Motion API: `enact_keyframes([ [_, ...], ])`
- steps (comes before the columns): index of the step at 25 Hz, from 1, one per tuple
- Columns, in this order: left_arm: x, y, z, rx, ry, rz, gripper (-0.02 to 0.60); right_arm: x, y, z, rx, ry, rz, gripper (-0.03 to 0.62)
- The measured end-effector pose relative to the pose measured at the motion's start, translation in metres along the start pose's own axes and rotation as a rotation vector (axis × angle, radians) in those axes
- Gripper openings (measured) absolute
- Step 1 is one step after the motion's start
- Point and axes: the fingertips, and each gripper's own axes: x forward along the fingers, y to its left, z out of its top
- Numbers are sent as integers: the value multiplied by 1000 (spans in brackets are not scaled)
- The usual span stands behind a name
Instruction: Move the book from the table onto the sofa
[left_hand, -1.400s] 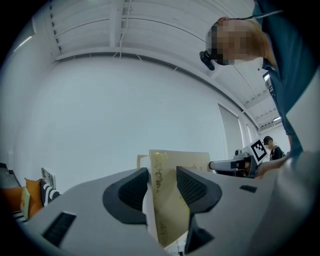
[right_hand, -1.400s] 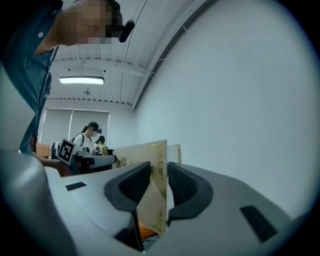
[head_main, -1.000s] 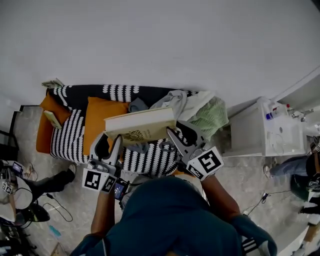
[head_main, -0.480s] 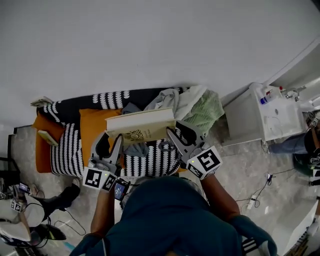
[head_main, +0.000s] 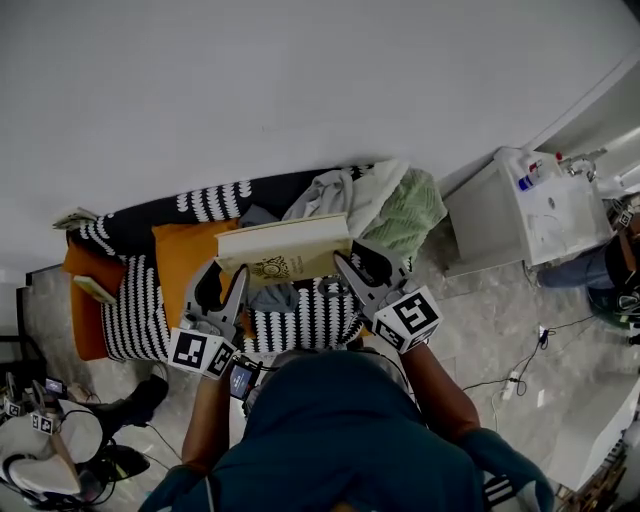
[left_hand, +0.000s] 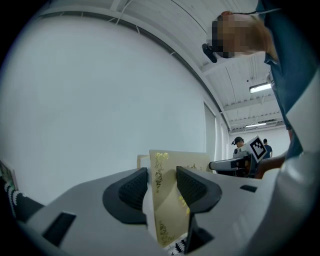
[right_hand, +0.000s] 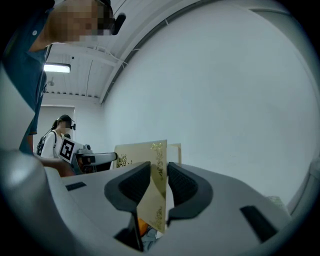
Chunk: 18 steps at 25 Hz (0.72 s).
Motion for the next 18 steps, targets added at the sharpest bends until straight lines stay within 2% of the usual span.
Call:
enact_keyframes([
  [18,6,10,-46,-65,89,47,173,16,-15,-43,58,103,36,123],
])
